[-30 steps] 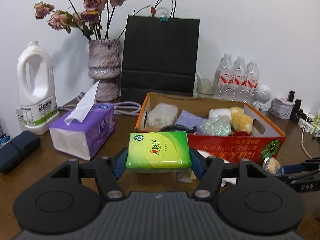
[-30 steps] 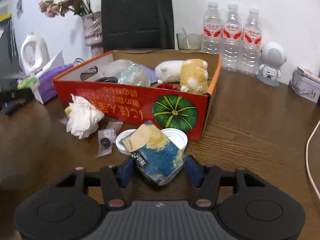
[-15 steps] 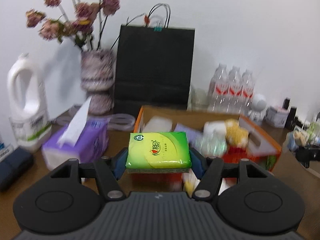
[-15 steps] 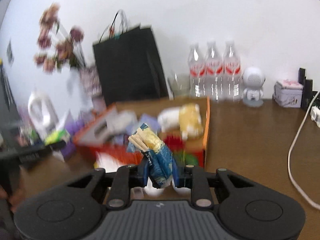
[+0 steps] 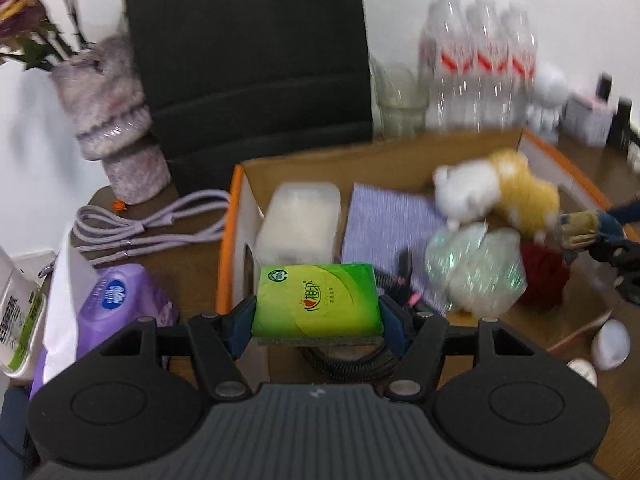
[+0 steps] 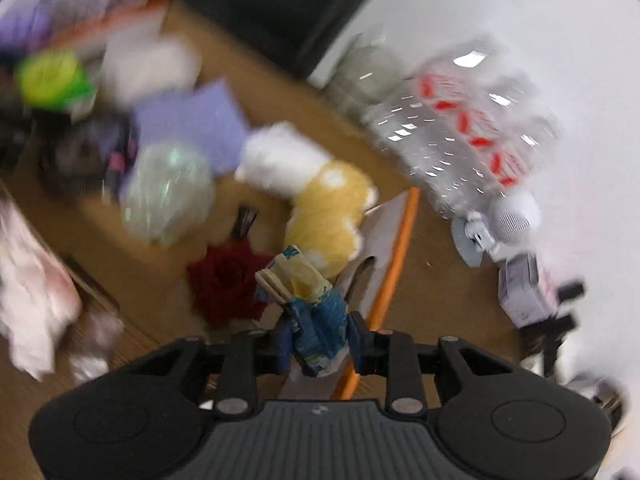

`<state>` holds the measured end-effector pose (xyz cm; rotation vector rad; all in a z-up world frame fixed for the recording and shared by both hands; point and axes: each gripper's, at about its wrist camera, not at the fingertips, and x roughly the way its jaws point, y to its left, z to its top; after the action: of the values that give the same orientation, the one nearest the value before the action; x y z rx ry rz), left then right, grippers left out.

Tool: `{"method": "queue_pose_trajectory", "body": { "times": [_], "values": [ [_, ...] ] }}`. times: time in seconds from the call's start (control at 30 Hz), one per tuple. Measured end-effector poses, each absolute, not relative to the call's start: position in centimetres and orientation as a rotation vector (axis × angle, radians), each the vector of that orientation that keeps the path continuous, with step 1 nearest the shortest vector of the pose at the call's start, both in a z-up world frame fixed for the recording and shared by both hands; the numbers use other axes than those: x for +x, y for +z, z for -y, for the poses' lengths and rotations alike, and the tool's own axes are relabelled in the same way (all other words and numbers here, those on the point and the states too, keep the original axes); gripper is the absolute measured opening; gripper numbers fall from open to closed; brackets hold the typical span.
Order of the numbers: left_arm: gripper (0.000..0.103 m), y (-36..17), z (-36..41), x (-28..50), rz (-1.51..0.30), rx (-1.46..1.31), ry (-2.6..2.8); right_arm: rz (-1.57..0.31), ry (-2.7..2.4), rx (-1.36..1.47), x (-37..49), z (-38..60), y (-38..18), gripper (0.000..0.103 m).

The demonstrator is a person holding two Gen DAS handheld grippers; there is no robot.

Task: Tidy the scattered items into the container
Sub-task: 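Carry the snack bag and green tissue pack over the cardboard box with both tools, then open both tools to drop the snack bag and tissue pack into the box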

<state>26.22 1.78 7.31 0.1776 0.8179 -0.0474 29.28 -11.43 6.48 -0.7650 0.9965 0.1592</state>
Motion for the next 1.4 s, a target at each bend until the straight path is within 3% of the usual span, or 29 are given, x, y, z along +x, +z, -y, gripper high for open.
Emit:
{"method": "queue_pose_trajectory", "body": {
  "times": [0.03,0.07,0.1,0.13,0.27,0.43,0.53,0.67,0.73,0.77,0.9,1.03,1.07,1.17,1.3,1.4],
  "values": [
    [0.066,7.2,-2.0,26.3,-0.827,0.163,-0.053,-1.019,0.167,-0.749,29.9,11.2,6.6,0.030],
    [0.067,7.2,-2.4,26.3,-0.832,0.139,-0.058,-1.032,0.172,-0.717,30.4,11.3,7.1,0.041],
    [0.067,7.4,-2.8,26.3,-0.836,0.114,-0.062,-1.039,0.187,-0.670,30.9,11.5,7.7,0.060],
    [0.067,7.6,-3.4,26.3,-0.840,0.088,-0.067,-1.042,0.204,-0.624,31.4,11.8,8.4,0.065],
    [0.073,8.8,-5.1,26.8,-0.852,0.029,-0.061,-1.071,0.264,-0.432,32.6,13.4,10.3,0.059],
    [0.076,7.9,-5.4,28.4,-0.954,-0.036,-0.102,-1.111,0.333,-0.238,33.9,14.5,9.4,0.027],
    [0.072,7.0,-4.4,28.0,-0.961,0.004,-0.117,-1.147,0.300,-0.162,34.4,15.5,7.5,0.018],
    [0.071,6.3,-3.8,27.6,-0.980,0.045,-0.126,-1.227,0.335,-0.077,34.0,16.6,6.7,0.023],
    [0.070,6.2,-3.6,27.5,-0.988,0.055,-0.136,-1.192,0.346,-0.069,33.5,16.8,7.9,0.043],
    [0.070,6.1,-3.5,27.5,-0.991,0.060,-0.137,-1.157,0.341,-0.061,33.3,17.0,8.6,0.043],
    [0.070,6.0,-3.1,27.4,-1.000,0.071,-0.121,-1.095,0.234,-0.121,33.5,17.3,9.5,0.042],
    [0.069,6.0,-2.9,27.2,-1.004,0.067,-0.116,-1.129,0.238,-0.126,33.7,17.1,6.8,0.019],
    [0.069,6.0,-2.9,27.1,-1.004,0.066,-0.115,-1.119,0.239,-0.136,33.5,16.7,6.5,0.019],
    [0.074,6.1,-2.9,27.0,-0.993,0.071,-0.105,-1.140,0.232,-0.143,33.5,16.0,6.5,0.026],
    [0.077,8.1,-4.0,27.1,-0.978,0.028,-0.130,-1.132,0.226,-0.145,33.2,16.1,8.0,0.048],
    [0.089,10.6,-4.8,27.3,-0.941,-0.019,-0.100,-1.108,0.235,-0.080,33.3,16.8,10.3,0.057]
  ]
}}
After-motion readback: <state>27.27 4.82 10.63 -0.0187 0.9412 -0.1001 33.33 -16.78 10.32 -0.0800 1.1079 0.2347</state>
